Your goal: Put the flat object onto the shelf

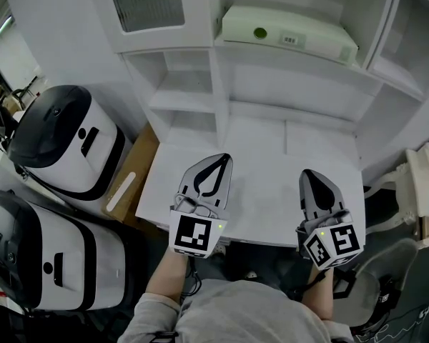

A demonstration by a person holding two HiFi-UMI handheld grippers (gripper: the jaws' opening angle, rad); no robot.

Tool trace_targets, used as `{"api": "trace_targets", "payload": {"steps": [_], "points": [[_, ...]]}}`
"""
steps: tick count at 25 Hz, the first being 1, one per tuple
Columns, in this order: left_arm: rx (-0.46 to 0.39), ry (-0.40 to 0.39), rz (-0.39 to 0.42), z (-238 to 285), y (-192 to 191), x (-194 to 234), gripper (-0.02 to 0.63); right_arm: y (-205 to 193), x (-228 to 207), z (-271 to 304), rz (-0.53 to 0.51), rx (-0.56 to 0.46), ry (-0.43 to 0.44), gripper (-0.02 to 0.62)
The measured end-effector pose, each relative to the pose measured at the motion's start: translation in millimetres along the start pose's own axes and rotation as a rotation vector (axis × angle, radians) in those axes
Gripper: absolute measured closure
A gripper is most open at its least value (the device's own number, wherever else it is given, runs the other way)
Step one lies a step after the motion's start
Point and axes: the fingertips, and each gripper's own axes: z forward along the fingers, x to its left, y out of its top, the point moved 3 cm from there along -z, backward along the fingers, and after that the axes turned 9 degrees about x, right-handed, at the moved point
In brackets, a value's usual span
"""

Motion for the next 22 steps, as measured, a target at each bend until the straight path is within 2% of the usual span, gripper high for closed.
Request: {"api": "trace_targets", "payload": {"steps": [5,10,22], "points": [[0.030,-0.019,-0.046,-7,-4,-7,0.592,1,4,-7,-0.002,-0.012,0.009,0.588],[0.047,-0.030,-0.030,-8,-6,-12,0.592,2,7,-10,-0.002,-0.017,0.019,0.588],[0.028,-0.071,-0.063,-6,-2,-11,0.592,5,14,-2,-0.034,-0.004,0.017,0.588]]}}
